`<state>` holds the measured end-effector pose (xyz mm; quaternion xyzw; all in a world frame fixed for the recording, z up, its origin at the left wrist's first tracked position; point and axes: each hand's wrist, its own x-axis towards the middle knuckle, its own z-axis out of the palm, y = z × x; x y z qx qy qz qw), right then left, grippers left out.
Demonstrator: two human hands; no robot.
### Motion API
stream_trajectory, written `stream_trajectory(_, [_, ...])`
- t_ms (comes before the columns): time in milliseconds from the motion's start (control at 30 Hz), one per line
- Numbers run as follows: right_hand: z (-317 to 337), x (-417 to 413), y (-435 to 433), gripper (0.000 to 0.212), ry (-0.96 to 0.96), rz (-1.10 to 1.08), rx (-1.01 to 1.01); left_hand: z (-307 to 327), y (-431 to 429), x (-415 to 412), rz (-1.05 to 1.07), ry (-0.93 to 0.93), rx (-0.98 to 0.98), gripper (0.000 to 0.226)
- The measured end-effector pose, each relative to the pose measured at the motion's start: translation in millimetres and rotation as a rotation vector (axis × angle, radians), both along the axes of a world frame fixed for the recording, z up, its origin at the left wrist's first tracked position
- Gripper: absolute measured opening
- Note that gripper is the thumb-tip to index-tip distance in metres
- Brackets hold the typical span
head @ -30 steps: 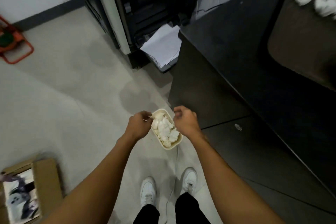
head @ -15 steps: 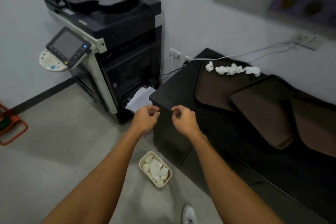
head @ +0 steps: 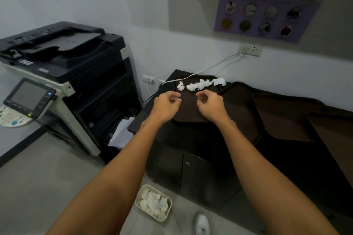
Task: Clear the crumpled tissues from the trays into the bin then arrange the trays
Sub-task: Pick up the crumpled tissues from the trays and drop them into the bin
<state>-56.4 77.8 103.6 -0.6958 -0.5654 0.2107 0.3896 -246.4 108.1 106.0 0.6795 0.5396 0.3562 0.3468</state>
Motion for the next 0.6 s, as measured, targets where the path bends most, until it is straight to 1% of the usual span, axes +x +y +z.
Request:
stream_trajectory(133, [6.8,38.7,17.0,0.022,-0.014,-0.049,0.021,5.9,25.5,41.2,-0.047,-0.016,0.028,0.02])
stream_trajectory(300, [0.5,92.1,56.2,0.025,-0.039,-0.082,0.011,1.6,66.0,90.1,-0.074,-0.027,0.012,0.02])
stream_trajectory(600, [-46.8,192.2,159.9,0.03,-0.079,-0.109,-0.067,-49.3,162.9,167.9,-0.054,-0.006,-0.051,0.023])
